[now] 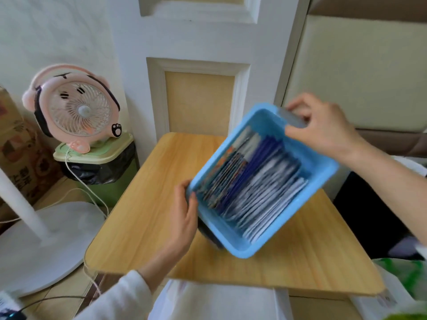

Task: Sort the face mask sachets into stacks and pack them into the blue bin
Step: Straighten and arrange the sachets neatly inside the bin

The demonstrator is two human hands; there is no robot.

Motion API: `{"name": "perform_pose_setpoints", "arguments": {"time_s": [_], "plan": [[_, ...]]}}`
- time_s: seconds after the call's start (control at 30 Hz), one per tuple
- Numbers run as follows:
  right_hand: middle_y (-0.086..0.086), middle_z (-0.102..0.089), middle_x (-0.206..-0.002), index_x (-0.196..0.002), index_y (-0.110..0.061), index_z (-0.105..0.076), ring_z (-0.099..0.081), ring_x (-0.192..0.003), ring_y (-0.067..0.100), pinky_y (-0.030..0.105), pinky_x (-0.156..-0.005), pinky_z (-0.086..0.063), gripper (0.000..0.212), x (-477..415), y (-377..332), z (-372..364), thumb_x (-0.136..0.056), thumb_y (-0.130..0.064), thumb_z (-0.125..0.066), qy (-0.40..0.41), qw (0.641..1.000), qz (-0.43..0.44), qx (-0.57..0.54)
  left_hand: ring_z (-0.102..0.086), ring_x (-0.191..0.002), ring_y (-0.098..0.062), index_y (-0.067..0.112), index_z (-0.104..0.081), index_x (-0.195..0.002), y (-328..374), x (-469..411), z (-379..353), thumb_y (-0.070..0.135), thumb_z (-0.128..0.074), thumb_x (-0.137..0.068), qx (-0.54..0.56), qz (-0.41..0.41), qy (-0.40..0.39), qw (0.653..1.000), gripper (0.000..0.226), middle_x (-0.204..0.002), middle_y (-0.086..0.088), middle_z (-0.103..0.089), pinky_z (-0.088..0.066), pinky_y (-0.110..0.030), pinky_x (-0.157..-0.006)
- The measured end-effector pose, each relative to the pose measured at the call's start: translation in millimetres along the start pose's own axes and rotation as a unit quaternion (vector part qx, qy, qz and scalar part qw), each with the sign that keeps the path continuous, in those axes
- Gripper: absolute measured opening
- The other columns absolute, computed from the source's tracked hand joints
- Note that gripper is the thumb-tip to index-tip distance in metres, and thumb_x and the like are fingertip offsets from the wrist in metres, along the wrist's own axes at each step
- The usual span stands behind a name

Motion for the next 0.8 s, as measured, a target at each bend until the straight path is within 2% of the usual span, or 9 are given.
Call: {"name": "perform_pose_setpoints", "arguments": {"time_s": [0.1, 0.2, 0.27, 0.33, 0.43, 0.53, 0.57, 0.7, 0.8], "plan": [[-0.005, -0.061, -0.079, -0.11, -0.019, -0.058, -0.061, -0.073, 0.028, 0.029, -0.06, -0.038, 0.039, -17.6, -32.9, -16.7, -0.073, -0.027, -0.066, -0.031, 0.978, 0.156, 0.136, -0.06, -0.089, -0.019, 0.01, -0.052, -0.113, -19.9, -2.9, -18.9, 0.042, -0.041, -0.09, 0.008, 0.037, -0.127, 0.991, 0.041, -0.099, -0.001, -0.063, -0.049, -0.046, -0.083], [-0.008, -0.055, -0.08, -0.115, -0.023, -0.053, -0.052, -0.065, 0.018, 0.02, -0.051, -0.028, 0.038, -20.1, -28.8, -40.8, -0.079, -0.026, -0.062, -0.09, 0.961, 0.195, 0.175, -0.062, -0.092, -0.015, 0.017, -0.055, -0.111, -28.5, -3.8, -29.7, 0.027, -0.047, -0.097, -0.076, 0.047, -0.209, 0.974, 0.019, -0.106, 0.004, -0.064, -0.052, -0.039, -0.083], [-0.008, -0.056, -0.079, -0.114, -0.025, -0.054, -0.052, -0.066, 0.016, 0.018, -0.052, -0.028, 0.033, -25.5, -22.6, -43.3, -0.081, -0.028, -0.06, -0.093, 0.964, 0.189, 0.164, -0.057, -0.096, -0.011, 0.016, -0.052, -0.113, -18.5, -2.7, -26.7, 0.027, -0.048, -0.096, -0.133, 0.004, -0.152, 0.979, 0.021, -0.111, 0.004, -0.06, -0.049, -0.03, -0.085], [-0.009, -0.059, -0.081, -0.11, -0.026, -0.058, -0.053, -0.071, 0.016, 0.022, -0.054, -0.031, 0.026, -29.8, -20.4, -44.5, -0.084, -0.031, -0.058, -0.101, 0.961, 0.195, 0.168, -0.051, -0.096, -0.013, 0.011, -0.05, -0.11, 12.5, 0.4, -19.8, 0.019, -0.049, -0.093, -0.197, -0.18, -0.017, 0.964, 0.019, -0.108, -0.001, -0.054, -0.043, -0.029, -0.084], [-0.009, -0.065, -0.088, -0.107, -0.032, -0.059, -0.057, -0.079, 0.017, 0.027, -0.063, -0.036, 0.022, -35.6, -16.4, -47.2, -0.087, -0.04, -0.056, -0.117, 0.962, 0.19, 0.16, -0.048, -0.112, -0.02, 0.015, -0.046, -0.121, 46.1, 23.7, -51.5, 0.013, -0.054, -0.088, -0.273, -0.466, -0.067, 0.839, 0.034, -0.122, -0.002, -0.048, -0.04, -0.042, -0.092], [-0.007, -0.067, -0.089, -0.105, -0.033, -0.061, -0.059, -0.08, 0.017, 0.03, -0.066, -0.045, 0.024, -38.7, -12.7, -49.2, -0.086, -0.045, -0.055, -0.137, 0.966, 0.169, 0.138, -0.013, -0.144, -0.017, 0.021, -0.015, -0.149, 35.3, 45.0, -102.5, 0.024, -0.039, -0.098, -0.471, -0.621, -0.197, 0.595, 0.057, -0.154, 0.006, -0.02, -0.005, -0.046, -0.118], [-0.007, -0.068, -0.089, -0.104, -0.033, -0.061, -0.06, -0.08, 0.017, 0.033, -0.07, -0.049, 0.024, -38.8, -11.7, -49.6, -0.085, -0.046, -0.056, -0.148, 0.968, 0.158, 0.124, -0.006, -0.145, -0.015, 0.022, -0.006, -0.15, 27.8, 41.6, -112.4, 0.031, -0.032, -0.1, -0.515, -0.628, -0.209, 0.545, 0.057, -0.157, 0.008, -0.012, 0.005, -0.045, -0.118], [-0.004, -0.068, -0.092, -0.103, -0.029, -0.064, -0.061, -0.084, 0.018, 0.037, -0.077, -0.051, 0.023, -39.0, -9.5, -49.3, -0.085, -0.042, -0.059, -0.178, 0.972, 0.133, 0.078, 0.008, -0.145, -0.014, 0.022, 0.004, -0.15, 16.5, 13.6, -124.0, 0.047, -0.02, -0.1, -0.561, -0.626, -0.249, 0.481, 0.061, -0.158, 0.009, 0.0, 0.016, -0.041, -0.116], [-0.008, -0.067, -0.094, -0.106, -0.03, -0.064, -0.06, -0.084, 0.014, 0.032, -0.075, -0.048, 0.021, -37.6, -11.8, -49.9, -0.086, -0.038, -0.06, -0.189, 0.972, 0.133, 0.052, 0.011, -0.144, -0.013, 0.017, 0.007, -0.149, 28.4, 17.4, -132.7, 0.041, -0.012, -0.102, -0.526, -0.676, -0.276, 0.436, 0.056, -0.157, 0.01, -0.002, 0.016, -0.038, -0.117]]}}
Point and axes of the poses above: each hand's wrist, its own x-axis away from the middle knuckle, its own z-axis out of the back of the hand, y = z × x, the point moved 6 cm from there along -x, towards the middle knuckle
